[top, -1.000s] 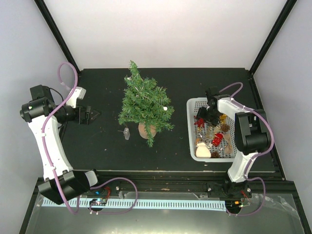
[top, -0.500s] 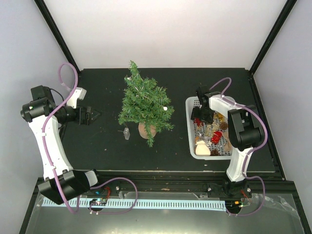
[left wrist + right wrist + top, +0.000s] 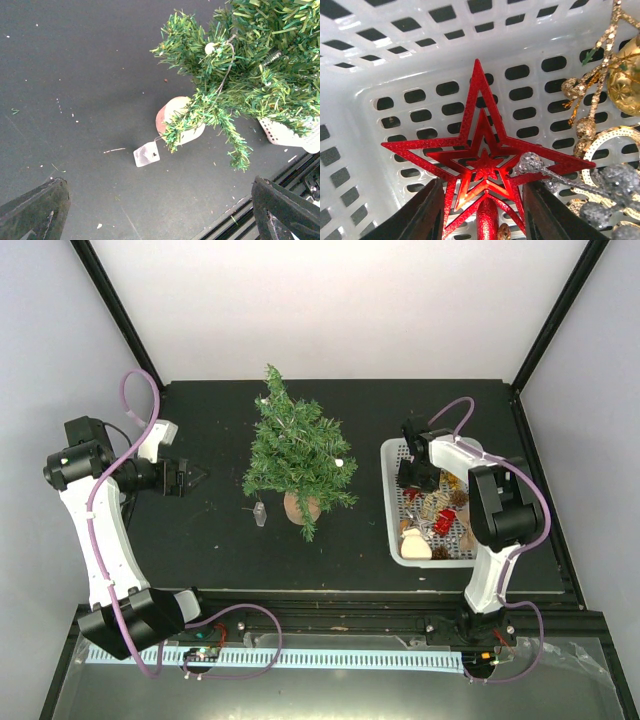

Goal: Decorate the small christmas tree

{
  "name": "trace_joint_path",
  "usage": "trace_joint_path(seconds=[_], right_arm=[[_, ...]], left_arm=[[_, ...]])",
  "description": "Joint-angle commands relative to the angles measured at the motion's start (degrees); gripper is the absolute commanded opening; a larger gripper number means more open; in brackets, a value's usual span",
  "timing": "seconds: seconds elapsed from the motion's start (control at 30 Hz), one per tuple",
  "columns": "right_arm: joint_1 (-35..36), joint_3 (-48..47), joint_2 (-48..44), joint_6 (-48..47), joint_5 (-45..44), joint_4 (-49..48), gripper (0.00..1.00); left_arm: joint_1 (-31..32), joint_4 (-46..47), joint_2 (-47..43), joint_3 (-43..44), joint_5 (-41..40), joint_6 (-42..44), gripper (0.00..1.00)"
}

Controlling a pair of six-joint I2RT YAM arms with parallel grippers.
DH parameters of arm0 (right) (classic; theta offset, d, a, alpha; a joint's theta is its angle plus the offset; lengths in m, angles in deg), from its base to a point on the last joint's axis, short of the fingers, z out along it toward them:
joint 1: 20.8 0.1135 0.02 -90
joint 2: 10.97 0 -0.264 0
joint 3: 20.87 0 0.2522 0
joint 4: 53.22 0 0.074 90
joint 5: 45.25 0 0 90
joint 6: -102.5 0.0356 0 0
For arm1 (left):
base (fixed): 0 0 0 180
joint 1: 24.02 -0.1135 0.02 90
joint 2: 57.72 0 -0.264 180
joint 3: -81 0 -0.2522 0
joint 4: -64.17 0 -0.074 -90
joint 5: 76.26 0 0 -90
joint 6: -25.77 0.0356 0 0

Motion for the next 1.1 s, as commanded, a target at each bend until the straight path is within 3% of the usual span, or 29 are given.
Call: trace_joint_path(seconds=[0.0,0.7,1.07], right_arm=[[0.2,1.1,-1.3,-1.0,-2.3,0.0,0.40],[0.1,1.9,-12.1,-1.2,-2.6,3.2,0.39],[0.1,0.8,-22.9,-2.0,1.6,7.4,0.42]], left_arm=[[-0.3,0.3,-0.8,1.7,2.1,0.4,0.99],[0.4,-0.4,-0.7,8.3,4.2,0.3,0.99],[7.6,-4.2,0.8,18.8,3.1,-1.2,0.99]])
